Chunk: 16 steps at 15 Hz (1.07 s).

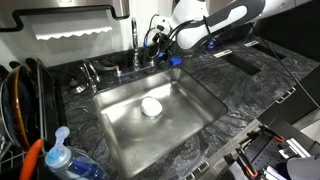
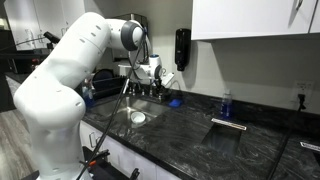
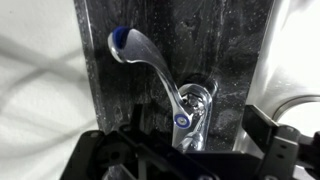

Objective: Put the bowl in the sink over the drain, open and close the faucet, then move the bowl further to the left

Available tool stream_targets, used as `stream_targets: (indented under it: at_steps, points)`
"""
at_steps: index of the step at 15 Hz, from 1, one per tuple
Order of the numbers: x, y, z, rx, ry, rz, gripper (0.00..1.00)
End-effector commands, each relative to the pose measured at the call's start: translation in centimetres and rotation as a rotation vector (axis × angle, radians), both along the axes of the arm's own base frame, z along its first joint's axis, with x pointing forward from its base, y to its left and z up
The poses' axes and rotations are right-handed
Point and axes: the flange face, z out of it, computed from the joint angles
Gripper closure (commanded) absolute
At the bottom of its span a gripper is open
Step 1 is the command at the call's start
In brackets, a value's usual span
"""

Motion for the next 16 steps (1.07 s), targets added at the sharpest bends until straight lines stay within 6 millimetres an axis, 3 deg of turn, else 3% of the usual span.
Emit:
stream_targets:
  at_steps: [1, 13, 14, 15, 16]
  points:
    - [0.6, 0.1, -0.3, -0.047, -0.026, 0.044, 0.0]
    - [1.6, -0.9, -0.7, -0.256, -0.088, 0.055, 0.0]
    - [1.7, -0.9, -0.8, -0.266, -0.087, 0.055, 0.02]
    - [1.7, -1.0, -1.0, -0.272, -0.086, 0.053, 0.26]
    - [1.7, -1.0, -1.1, -0.273, -0.089, 0.047, 0.27]
